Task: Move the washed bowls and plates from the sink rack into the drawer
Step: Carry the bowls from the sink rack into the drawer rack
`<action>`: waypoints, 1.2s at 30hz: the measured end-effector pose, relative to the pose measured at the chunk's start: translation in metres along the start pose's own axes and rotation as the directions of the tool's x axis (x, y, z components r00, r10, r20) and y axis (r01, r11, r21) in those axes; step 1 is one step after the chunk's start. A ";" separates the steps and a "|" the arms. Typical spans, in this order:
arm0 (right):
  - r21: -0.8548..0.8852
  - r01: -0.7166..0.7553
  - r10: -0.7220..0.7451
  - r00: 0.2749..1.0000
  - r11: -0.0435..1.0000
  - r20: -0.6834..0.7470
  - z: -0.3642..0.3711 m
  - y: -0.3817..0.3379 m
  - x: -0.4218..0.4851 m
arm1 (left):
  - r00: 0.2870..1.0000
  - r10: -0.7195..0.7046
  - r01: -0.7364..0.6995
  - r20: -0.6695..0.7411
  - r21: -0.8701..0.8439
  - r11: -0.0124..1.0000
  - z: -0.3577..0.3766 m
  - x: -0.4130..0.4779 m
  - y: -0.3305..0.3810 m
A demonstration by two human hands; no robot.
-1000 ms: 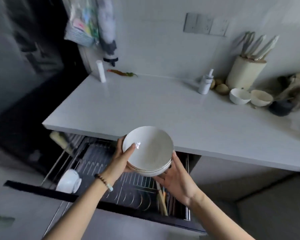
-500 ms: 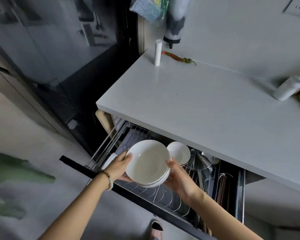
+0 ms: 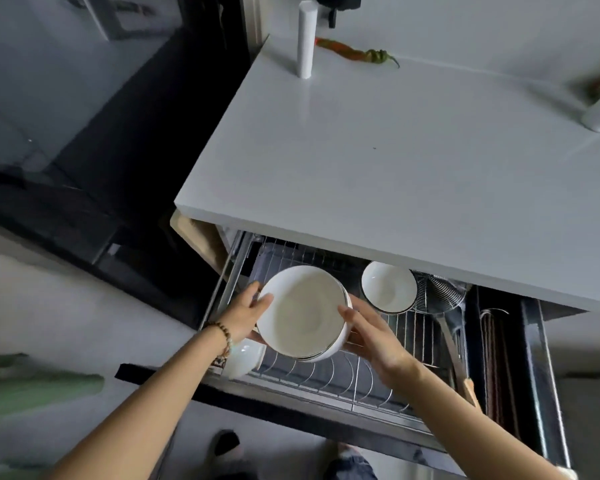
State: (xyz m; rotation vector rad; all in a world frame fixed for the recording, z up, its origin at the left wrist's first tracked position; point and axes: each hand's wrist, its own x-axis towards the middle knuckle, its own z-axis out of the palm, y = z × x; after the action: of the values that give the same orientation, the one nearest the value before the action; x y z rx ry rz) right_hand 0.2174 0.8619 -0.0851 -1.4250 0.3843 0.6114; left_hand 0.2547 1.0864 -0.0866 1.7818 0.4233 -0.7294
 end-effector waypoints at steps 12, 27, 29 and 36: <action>-0.001 0.025 -0.025 0.994 1.000 -0.104 0.052 0.041 0.057 | 0.994 0.074 -0.078 0.084 0.039 0.996 -0.065 0.075 -0.045; -0.064 -0.130 0.113 0.968 0.989 -0.224 0.034 0.086 0.063 | 0.999 0.050 -0.045 0.012 -0.249 0.967 -0.058 0.099 -0.074; -0.116 -0.154 0.122 0.961 0.981 -0.249 0.038 0.094 0.065 | 0.998 0.059 -0.055 0.009 -0.243 0.969 -0.058 0.098 -0.076; -0.278 -0.196 0.122 0.958 0.941 -0.260 0.051 0.102 0.084 | 0.999 0.053 -0.053 -0.004 -0.210 0.976 -0.060 0.100 -0.078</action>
State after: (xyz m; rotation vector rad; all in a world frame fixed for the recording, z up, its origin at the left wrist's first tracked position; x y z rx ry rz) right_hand 0.2167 0.9295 -0.2098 -1.7811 0.6243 0.6510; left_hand 0.2975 1.1611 -0.1978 1.5876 0.4333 -0.6252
